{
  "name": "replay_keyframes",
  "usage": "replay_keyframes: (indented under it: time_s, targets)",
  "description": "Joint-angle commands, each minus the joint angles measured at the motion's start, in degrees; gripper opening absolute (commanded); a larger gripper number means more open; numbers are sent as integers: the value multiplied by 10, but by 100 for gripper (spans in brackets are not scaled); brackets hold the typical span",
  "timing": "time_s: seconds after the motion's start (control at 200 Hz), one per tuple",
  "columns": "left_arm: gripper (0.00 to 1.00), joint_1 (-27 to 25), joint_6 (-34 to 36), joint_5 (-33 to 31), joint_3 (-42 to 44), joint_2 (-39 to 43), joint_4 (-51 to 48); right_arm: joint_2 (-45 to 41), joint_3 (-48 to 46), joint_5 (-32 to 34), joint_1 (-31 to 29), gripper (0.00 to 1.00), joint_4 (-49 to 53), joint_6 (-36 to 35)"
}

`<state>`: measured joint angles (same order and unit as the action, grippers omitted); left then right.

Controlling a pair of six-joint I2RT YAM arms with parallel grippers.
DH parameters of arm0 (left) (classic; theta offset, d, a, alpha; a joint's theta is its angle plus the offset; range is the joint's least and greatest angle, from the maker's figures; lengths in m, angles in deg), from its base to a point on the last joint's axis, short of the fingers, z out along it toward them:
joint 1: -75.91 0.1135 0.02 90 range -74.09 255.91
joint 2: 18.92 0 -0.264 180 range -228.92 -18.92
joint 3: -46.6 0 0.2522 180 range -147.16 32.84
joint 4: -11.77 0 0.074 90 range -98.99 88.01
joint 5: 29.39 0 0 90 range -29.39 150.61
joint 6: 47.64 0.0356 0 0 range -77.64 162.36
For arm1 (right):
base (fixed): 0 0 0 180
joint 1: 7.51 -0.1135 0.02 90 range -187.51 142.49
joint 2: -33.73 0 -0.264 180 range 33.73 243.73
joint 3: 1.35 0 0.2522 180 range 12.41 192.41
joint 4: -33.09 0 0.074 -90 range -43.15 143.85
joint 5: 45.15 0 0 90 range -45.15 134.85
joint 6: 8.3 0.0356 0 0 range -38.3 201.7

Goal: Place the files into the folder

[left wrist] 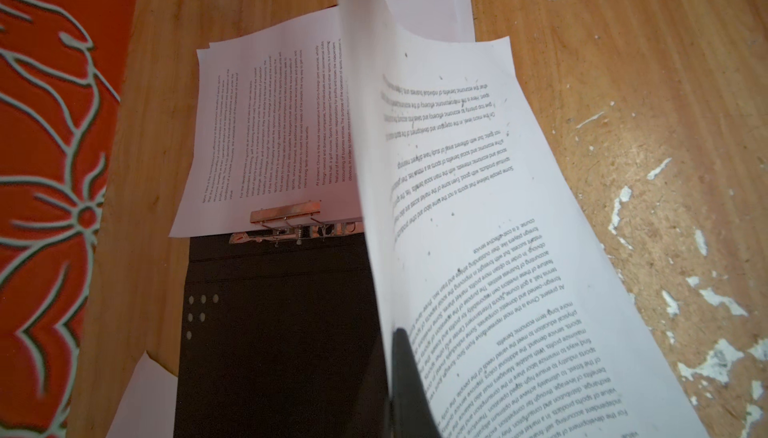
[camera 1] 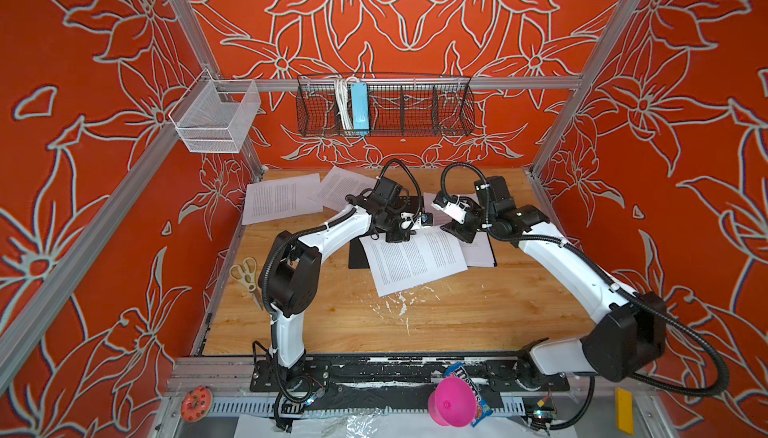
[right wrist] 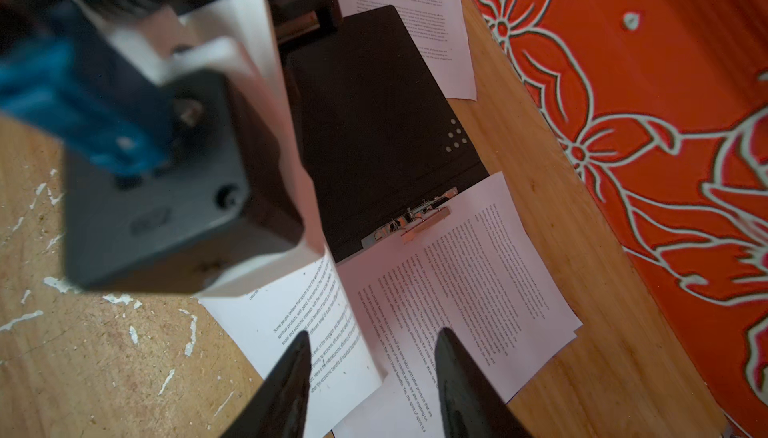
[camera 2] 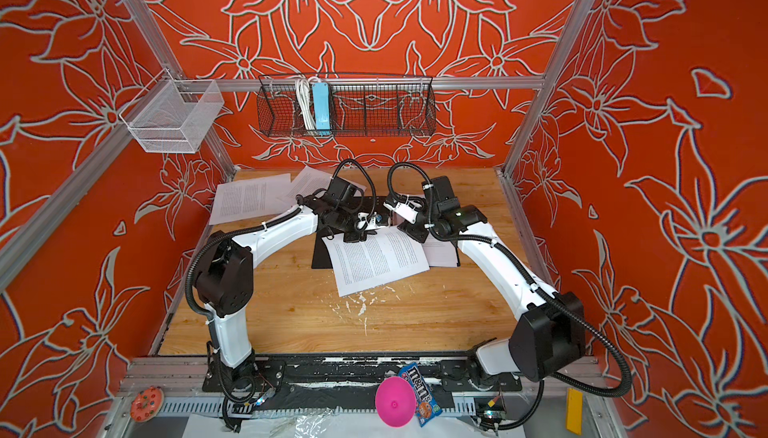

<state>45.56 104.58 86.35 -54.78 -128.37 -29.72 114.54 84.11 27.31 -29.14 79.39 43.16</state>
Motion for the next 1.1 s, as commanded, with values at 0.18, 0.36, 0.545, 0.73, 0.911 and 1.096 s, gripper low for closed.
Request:
replay_keyframes:
  time_s: [0.18, 0.36, 0.545, 0.73, 0.911, 1.096]
  targets:
    - [0, -8, 19, 7, -1, 16, 5, 26, 31, 1, -10, 43, 59, -48]
    - [0, -9, 19, 6, 1, 18, 5, 34, 27, 6, -14, 37, 57, -47]
    - [0, -9, 18, 9, 1, 19, 5, 43, 25, 11, -15, 31, 50, -43]
    - [0, -11, 18, 6, -1, 16, 6, 40, 20, 12, -18, 27, 48, -41]
    - [0, -11, 3, 7, -2, 17, 18, 28, 6, 11, -20, 7, 42, -32]
    - [26, -11, -54, -8, -3, 25, 59, 3, -12, -2, -21, 0, 7, 46]
